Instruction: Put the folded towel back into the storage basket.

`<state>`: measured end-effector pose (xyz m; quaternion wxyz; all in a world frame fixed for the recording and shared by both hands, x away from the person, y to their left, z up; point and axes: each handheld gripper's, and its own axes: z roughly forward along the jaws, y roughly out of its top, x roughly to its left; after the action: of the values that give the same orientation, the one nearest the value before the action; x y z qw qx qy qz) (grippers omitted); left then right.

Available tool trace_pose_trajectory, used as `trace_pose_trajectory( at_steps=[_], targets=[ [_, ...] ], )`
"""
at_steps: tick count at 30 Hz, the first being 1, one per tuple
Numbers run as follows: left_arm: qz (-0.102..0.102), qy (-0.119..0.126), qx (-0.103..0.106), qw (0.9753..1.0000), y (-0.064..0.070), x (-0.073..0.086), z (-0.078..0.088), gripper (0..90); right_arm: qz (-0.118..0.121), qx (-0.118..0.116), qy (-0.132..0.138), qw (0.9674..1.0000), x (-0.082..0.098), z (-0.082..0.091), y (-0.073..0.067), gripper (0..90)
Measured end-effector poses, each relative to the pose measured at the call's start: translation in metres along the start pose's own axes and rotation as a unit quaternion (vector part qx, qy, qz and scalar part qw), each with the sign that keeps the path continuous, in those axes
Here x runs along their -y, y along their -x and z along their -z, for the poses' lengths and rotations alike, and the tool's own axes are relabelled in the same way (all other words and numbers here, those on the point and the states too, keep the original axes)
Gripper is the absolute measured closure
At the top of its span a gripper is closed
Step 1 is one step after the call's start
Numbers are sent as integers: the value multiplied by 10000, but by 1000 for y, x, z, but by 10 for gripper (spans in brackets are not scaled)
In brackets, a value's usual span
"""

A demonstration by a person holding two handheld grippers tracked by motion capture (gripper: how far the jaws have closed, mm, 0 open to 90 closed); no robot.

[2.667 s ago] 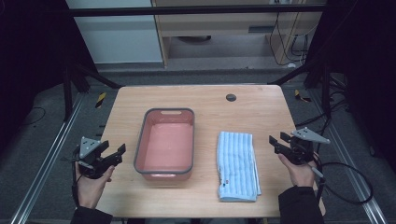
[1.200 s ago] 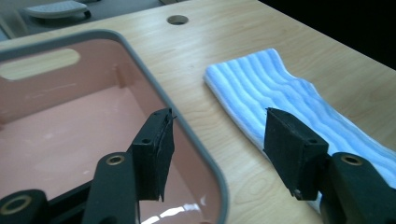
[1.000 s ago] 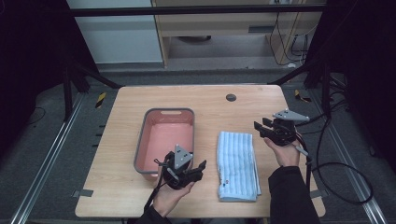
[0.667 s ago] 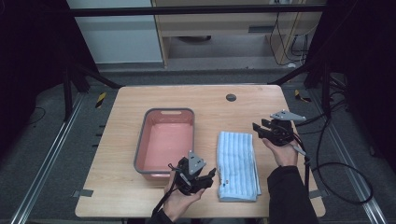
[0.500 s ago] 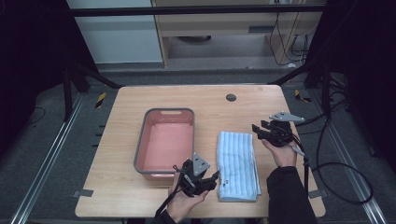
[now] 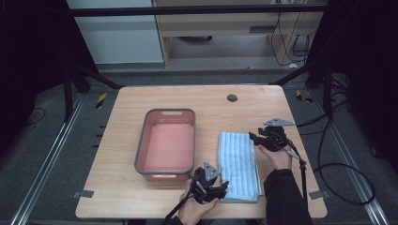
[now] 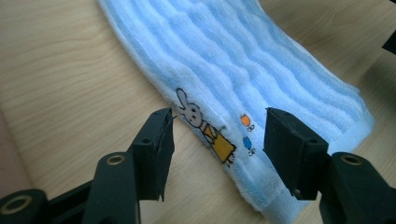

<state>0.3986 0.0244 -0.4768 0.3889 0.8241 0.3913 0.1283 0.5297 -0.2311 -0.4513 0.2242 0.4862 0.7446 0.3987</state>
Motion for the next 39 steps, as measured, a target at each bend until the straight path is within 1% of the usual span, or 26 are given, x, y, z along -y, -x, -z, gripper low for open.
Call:
trace_pose_trajectory(
  at_steps=[2,3,4,6,7,8,9,10,14,15,16,18,19,20,23,24,25,27,30,32,33,34,35,36,37,39],
  targets=[
    [10,-17,8,10000,1,1,-1,425,-12,-11,-36,10000,2,-3,-1,517],
    [19,-55,29,10000,2,3,-4,426,-47,-44,-120,9999,5,-8,0,517],
    [23,-101,42,9999,3,5,-7,428,-35,-18,-158,9999,7,-11,0,516],
    [67,-140,48,9999,4,8,-10,436,-96,-40,-244,9996,10,-16,0,515],
    [76,-149,90,9998,4,9,-11,448,-69,-45,-274,9996,12,-19,1,515],
    [76,-149,90,9998,4,9,-11,456,-69,-45,-274,9996,12,-19,1,515],
    [69,-161,74,9998,4,9,-12,461,-134,-118,-350,9992,16,-24,1,518],
    [111,-158,67,9998,4,10,-14,465,-144,-131,-390,9991,18,-27,2,519],
    [122,-179,38,9998,4,12,-16,488,-100,-74,-611,9981,24,-36,3,534],
    [115,-182,26,9998,4,12,-17,497,-115,-101,-638,9978,25,-38,3,538],
    [110,-193,7,9998,5,13,-17,497,-115,-101,-638,9978,25,-38,3,538],
    [176,-200,5,9996,6,14,-19,519,-88,-82,-654,9978,26,-40,3,554],
    [196,-195,7,9996,7,14,-19,541,-162,-99,-687,9975,26,-40,2,566],
    [187,-196,7,9996,8,14,-19,554,-145,-97,-676,9976,26,-41,2,576],
    [148,-198,9,9997,9,14,-19,607,-217,-133,-692,9973,27,-43,2,597],
    [134,-196,-2,9997,10,14,-20,624,-286,-196,-714,9968,28,-43,1,659],
    [138,-190,18,9997,11,14,-20,624,-286,-196,-714,9968,28,-43,1,659],
    [192,-210,68,9996,10,13,-20,671,-263,-276,-703,9968,28,-43,-1,741],
    [282,-213,99,9993,11,13,-21,721,-396,-369,-657,9964,30,-43,0,783],
    [287,-222,102,9993,11,13,-21,754,-508,-446,-614,9958,31,-43,2,807],
    [294,-206,113,9993,10,13,-21,754,-508,-446,-614,9958,31,-43,2,807],
    [343,-153,118,9992,11,13,-21,783,-529,-444,-615,9957,31,-43,1,817],
    [343,-153,118,9992,11,13,-21,794,-529,-444,-615,9957,31,-43,1,817],
    [351,-98,128,9993,10,13,-21,806,-477,-406,-629,9961,30,-42,0,823],
    [351,-98,128,9993,10,13,-21,812,-477,-406,-629,9961,30,-42,0,823],
    [380,-1,148,9992,9,14,-18,826,-522,-395,-578,9962,28,-39,1,828]
  ],
)
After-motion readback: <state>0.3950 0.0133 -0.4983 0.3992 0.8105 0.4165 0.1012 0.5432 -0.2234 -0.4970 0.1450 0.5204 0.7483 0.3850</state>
